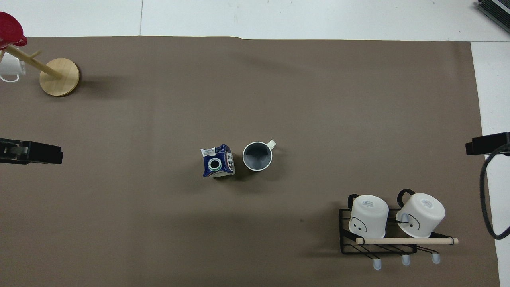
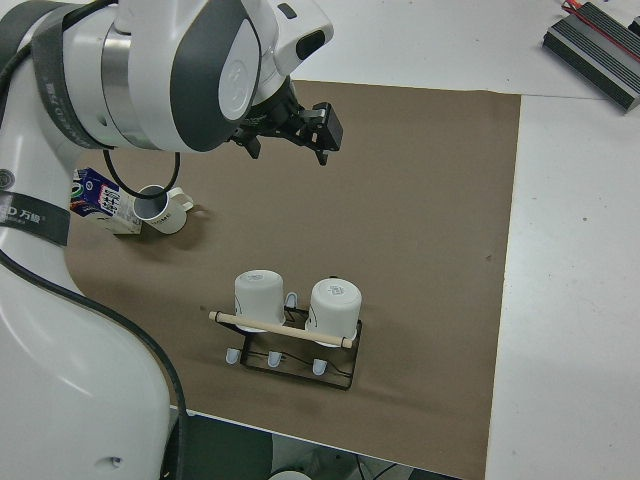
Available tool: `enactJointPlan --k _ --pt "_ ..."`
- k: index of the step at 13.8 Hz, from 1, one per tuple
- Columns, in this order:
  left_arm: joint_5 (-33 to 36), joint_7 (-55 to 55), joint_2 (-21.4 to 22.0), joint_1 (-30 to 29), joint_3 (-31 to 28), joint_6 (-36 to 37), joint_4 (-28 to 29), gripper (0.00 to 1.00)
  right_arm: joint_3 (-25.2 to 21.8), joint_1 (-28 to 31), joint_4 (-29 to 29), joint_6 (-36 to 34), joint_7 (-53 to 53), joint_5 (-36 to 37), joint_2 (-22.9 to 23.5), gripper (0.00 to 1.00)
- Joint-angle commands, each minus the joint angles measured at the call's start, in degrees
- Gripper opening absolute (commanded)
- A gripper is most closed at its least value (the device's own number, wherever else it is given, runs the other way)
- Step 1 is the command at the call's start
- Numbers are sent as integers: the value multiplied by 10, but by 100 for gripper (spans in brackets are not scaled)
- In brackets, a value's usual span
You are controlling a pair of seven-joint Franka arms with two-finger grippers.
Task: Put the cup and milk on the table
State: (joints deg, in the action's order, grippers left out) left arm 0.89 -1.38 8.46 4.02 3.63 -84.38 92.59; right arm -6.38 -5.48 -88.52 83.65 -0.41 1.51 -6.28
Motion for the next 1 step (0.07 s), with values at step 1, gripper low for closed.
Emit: enactJointPlan --k 1 --pt "-6 9 -5 -10 2 17 -16 100 1 6 22 -6 6 4 18 100"
